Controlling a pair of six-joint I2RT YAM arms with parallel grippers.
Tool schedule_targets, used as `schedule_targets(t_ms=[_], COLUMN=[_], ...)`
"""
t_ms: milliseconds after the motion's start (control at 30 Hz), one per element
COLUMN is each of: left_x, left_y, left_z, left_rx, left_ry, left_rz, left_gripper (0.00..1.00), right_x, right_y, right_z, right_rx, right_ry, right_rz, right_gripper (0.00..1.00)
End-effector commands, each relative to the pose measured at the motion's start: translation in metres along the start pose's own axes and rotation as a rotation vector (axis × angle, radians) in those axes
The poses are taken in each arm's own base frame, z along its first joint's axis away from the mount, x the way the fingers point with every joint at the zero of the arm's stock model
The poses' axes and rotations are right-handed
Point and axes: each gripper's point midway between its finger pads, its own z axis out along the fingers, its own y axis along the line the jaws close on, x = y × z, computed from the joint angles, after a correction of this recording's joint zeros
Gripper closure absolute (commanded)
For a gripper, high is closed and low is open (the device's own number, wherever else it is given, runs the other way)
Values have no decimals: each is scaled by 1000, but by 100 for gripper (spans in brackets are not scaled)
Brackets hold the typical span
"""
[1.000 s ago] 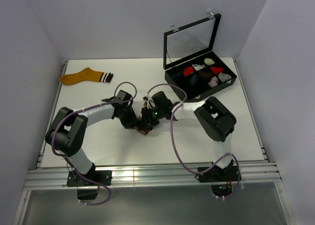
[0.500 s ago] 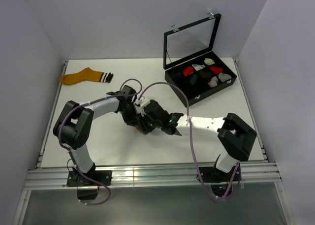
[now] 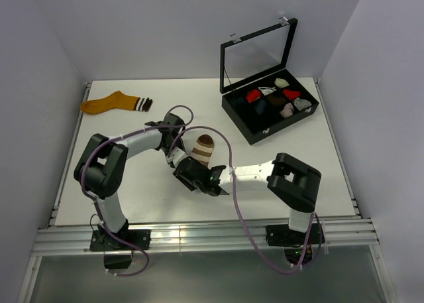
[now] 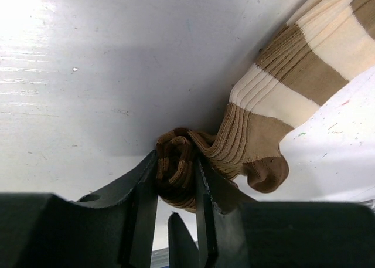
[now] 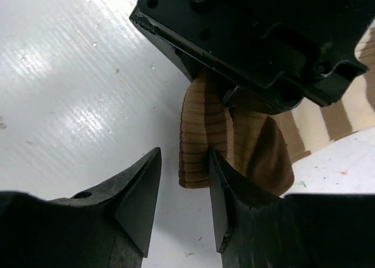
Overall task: Roll the socks
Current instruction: Roll the sock at the center of the board.
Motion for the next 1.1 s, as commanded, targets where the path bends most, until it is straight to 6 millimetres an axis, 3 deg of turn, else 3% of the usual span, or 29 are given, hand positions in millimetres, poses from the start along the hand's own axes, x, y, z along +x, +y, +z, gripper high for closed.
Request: schedule_targets(t_ms=[0,100,167,333,400,500,600,800,933,1067], left_x=[2,3,1,-9,-15,-30,-42,-57,-45,-29], left_y=[15,13,10,2,-1,-8,-8,15,29,20], left_z=[12,12,11,-1,-8,-22,-37,-63,-60,-54], left_rx=[-67,-58,-40,-13,-5,32,62,84,94,167], left_ry=[15,19,14,-37,-66,-125,-182,-285,-275,-232], left_rz=[46,60,81,119,122,102,50,-105,-140,-141], left_gripper=[67,67,67,56,44,30,24,22,22,23], right_x=[-10,5,19,40,47,41,34,6,-4,-12], right_y=[-10,-16,-19,-14,-9,2,8,14,16,11], right_z=[10,20,25,27,24,18,7,-5,-6,-6], right_rx=[94,143,161,110,63,-60,-184,-438,-572,-682], right_ry=[-31,7,39,91,114,120,149,178,209,231], right_rz=[-34,-47,-59,-22,11,103,194,414,524,653], right_gripper=[55,57,65,99,100,100,100,100,100,100])
